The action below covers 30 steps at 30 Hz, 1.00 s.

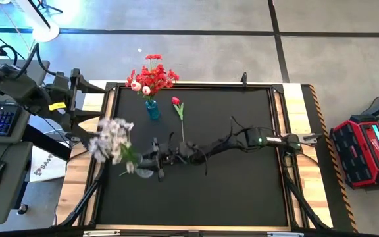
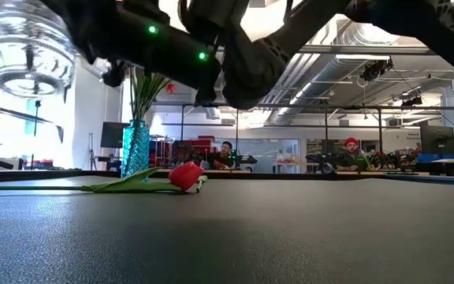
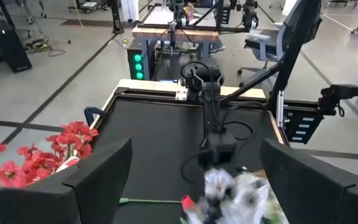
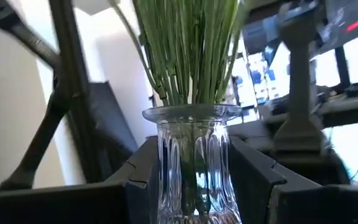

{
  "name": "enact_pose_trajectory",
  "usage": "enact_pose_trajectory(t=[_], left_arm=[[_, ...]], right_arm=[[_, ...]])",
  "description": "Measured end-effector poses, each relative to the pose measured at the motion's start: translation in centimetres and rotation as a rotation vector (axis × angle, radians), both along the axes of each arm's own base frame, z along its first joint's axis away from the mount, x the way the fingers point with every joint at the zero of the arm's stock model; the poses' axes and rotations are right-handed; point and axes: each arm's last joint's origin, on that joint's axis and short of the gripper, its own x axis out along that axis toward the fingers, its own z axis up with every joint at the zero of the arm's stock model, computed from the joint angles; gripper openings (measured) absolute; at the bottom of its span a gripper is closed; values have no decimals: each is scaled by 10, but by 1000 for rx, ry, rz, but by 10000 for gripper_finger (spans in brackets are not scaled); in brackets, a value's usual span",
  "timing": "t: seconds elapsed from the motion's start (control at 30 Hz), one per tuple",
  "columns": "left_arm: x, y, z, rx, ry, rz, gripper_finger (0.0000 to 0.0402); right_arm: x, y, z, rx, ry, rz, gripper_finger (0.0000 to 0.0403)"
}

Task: Sort flowers into vase by color
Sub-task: Adjust the transparent vase

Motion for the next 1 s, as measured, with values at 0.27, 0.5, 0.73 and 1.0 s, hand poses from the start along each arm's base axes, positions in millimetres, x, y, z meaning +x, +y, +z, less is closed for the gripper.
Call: enact_pose_trajectory(t=[0.27,0.5,0.73,1.0], left_arm=[[5,-3,-1,13,14,-11,339],[11,-7,-1,26,30,-13,339],[15,-9,-2,42,41,-15,339],[24,-14,-3,69,63,-21,339]], right_arm=[[-3,36,-38,-77,82,-30,120],[-5,41,-61,-92,71,-101,123],[-8,39,-83,-77,61,-142,122],[-9,45,-87,-85,79,-148,124]])
